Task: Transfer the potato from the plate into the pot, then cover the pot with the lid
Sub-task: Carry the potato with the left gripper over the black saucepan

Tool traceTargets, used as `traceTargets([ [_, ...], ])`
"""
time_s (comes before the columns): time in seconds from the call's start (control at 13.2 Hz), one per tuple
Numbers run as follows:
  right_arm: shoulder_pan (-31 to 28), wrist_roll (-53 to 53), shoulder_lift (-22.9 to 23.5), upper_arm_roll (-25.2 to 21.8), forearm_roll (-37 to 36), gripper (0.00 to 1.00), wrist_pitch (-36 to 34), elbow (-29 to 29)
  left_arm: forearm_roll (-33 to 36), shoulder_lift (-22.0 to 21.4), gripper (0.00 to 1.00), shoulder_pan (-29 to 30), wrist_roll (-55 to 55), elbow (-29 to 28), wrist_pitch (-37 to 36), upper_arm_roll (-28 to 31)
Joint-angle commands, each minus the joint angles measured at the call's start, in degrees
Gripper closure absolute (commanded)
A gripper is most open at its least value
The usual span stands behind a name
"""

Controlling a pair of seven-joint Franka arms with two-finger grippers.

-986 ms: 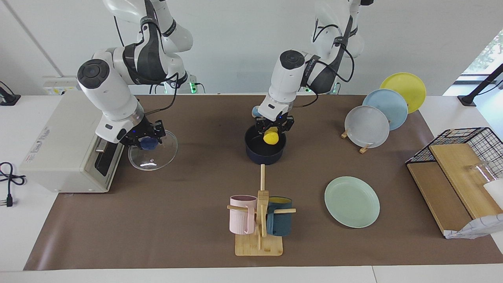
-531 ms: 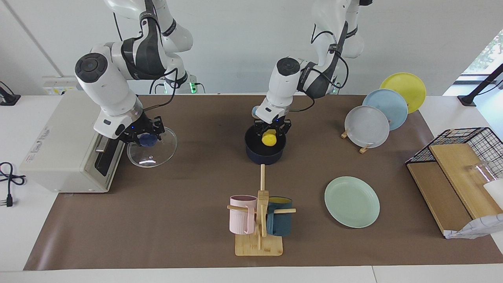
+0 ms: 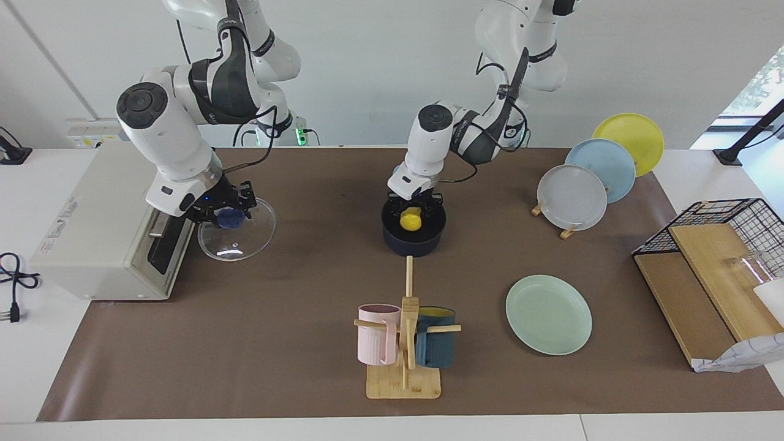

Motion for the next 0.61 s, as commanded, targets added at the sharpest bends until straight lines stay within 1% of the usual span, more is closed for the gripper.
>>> traceTargets([
  [0.0, 0.03, 0.67, -0.4, 0.25, 0.12, 1.0, -0.66, 0.69, 1.13, -0.35, 1.0, -1.32, 1.04, -1.84, 1.9, 1.16],
  [0.08, 0.03, 0.59, -0.4, 0.25, 0.12, 1.0, -0.66, 0.6, 1.13, -0.35, 1.0, -1.23, 1.66, -1.84, 1.82, 1.16],
  [0.15, 0.2, 0.67, -0.4, 0.25, 0.12, 1.0, -0.66, 0.69, 1.13, -0.35, 0.96, -1.14, 3.05, -1.84, 1.73, 1.16],
  [0.23, 0.38, 0.76, -0.4, 0.25, 0.12, 1.0, -0.57, 0.69, 1.13, -0.35, 0.62, -1.05, 3.42, -1.84, 1.64, 1.07],
  [0.3, 0.46, 1.2, -0.4, 0.25, 0.12, 1.0, -0.57, 0.69, 1.13, -0.35, 0.23, -1.05, 3.42, -1.84, 1.38, 1.16],
  [0.38, 0.46, 1.29, -0.4, 0.25, 0.12, 1.0, -0.57, 0.69, 1.13, -0.35, 0.0, -0.97, 3.42, -1.84, 1.2, 1.16],
  [0.53, 0.99, 1.37, -0.4, 0.25, 0.12, 1.0, -0.57, 0.69, 1.13, -0.87, 0.0, -0.53, 3.6, -1.58, 0.94, 1.16],
])
